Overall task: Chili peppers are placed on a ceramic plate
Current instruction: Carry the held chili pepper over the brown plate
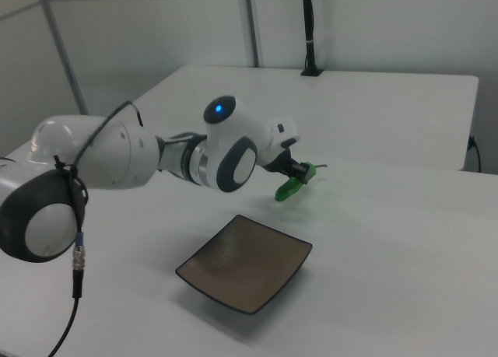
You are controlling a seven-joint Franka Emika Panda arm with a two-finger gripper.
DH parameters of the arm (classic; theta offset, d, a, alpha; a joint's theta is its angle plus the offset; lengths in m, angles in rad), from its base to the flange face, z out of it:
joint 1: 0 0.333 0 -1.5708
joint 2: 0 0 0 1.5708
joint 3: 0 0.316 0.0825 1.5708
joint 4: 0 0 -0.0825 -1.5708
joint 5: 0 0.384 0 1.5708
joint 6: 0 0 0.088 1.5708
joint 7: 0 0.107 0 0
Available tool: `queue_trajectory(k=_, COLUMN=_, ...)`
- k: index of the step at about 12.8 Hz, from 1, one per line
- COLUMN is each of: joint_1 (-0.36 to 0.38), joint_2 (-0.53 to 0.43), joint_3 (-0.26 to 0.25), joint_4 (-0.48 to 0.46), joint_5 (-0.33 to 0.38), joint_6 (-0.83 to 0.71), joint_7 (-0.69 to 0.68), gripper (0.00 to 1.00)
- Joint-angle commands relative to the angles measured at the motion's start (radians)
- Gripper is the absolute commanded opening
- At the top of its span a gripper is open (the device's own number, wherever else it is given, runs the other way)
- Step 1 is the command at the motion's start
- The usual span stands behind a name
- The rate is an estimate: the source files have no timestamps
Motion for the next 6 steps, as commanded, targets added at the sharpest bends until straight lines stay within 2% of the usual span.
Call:
queue_trajectory(k=1, joint_1=-0.015, joint_2=-0.163, joint_3=0.012, joint_4=-0.080, joint_5=-0.007, joint_6=-0.224, joint_7=-0.044, gripper=0.08)
queue_trajectory(k=4, joint_1=-0.044, joint_2=-0.310, joint_3=0.012, joint_4=-0.170, joint_5=-0.001, joint_6=-0.403, joint_7=-0.098, gripper=0.08)
queue_trajectory(k=6, joint_1=-0.056, joint_2=-0.395, joint_3=0.020, joint_4=-0.279, joint_5=0.000, joint_6=-0.417, joint_7=-0.118, gripper=0.09)
